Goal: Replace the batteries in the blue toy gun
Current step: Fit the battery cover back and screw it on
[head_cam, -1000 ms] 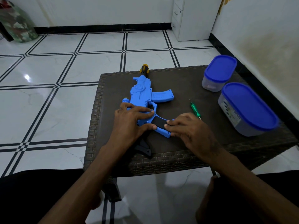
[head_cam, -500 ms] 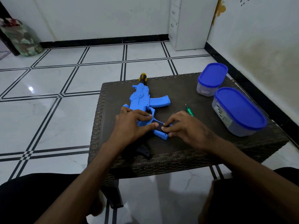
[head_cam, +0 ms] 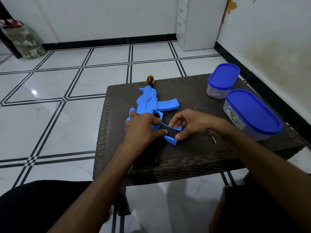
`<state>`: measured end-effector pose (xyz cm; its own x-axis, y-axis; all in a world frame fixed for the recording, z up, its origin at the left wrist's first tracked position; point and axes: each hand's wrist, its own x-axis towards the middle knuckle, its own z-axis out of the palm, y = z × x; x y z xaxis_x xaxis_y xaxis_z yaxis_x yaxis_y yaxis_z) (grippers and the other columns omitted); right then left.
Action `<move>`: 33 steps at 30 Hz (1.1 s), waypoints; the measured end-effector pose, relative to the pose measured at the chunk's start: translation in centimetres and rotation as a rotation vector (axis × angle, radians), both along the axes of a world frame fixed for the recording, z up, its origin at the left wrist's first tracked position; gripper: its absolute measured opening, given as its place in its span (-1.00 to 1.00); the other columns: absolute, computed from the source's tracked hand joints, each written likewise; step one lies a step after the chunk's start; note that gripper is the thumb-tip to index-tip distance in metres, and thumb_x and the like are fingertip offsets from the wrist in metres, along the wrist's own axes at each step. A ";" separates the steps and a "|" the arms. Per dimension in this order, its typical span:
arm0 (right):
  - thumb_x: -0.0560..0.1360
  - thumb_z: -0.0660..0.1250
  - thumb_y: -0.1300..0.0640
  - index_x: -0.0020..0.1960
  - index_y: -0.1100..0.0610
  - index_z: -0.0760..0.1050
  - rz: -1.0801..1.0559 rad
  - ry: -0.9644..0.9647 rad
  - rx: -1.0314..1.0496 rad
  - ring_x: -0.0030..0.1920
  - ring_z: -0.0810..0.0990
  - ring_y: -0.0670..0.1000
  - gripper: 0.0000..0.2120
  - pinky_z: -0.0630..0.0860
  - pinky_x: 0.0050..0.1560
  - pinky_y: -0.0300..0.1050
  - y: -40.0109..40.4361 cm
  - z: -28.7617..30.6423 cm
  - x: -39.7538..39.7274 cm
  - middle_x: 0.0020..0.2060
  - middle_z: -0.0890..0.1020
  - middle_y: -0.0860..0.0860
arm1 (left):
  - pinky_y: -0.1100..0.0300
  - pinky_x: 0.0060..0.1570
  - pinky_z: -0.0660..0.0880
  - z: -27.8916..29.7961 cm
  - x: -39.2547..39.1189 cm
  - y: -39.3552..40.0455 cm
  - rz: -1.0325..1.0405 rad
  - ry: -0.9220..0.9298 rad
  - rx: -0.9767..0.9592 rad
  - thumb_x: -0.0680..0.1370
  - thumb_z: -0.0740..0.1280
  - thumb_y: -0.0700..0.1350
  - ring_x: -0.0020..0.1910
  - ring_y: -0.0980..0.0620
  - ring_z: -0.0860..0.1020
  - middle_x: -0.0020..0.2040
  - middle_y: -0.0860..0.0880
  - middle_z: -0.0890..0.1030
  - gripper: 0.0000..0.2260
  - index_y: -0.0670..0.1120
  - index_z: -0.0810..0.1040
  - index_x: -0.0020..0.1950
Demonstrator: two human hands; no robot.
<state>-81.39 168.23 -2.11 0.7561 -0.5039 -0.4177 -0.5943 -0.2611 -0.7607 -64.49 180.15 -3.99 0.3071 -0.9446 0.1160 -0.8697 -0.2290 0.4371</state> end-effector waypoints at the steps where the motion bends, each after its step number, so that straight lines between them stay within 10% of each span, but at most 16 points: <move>1: 0.33 0.55 0.40 0.09 0.16 0.57 0.000 0.014 0.024 -0.16 0.60 -0.10 -0.61 0.58 -0.09 -0.26 -0.1 0.1 0.2 -0.13 0.64 0.01 | 0.04 0.15 0.36 -0.1 0.0 0.1 -0.004 0.002 -0.003 0.37 0.48 0.23 0.24 -0.06 0.36 0.14 0.22 0.61 -0.58 0.12 0.63 0.16; 24: 0.32 0.58 0.15 0.01 0.12 0.62 -0.014 -0.261 -0.659 -0.17 0.51 -0.12 -0.70 0.38 -0.18 -0.36 2.3 -3.4 -2.0 -0.15 0.55 -0.10 | -0.02 0.21 0.26 0.1 0.4 -0.5 -0.047 0.062 0.035 0.37 0.49 0.19 0.22 -0.07 0.44 0.08 0.13 0.64 -0.69 0.08 0.68 0.04; 33: 0.50 0.45 0.12 0.19 0.02 0.63 -0.258 -0.253 -0.529 -0.04 0.62 -0.19 -0.74 0.56 0.02 -0.26 0.6 -0.8 -3.5 -0.02 0.66 -0.13 | 0.03 0.22 0.28 -0.2 0.6 -0.6 -0.044 0.040 0.106 0.18 0.21 0.47 0.25 -0.01 0.42 0.03 0.12 0.65 -0.40 0.19 0.65 0.05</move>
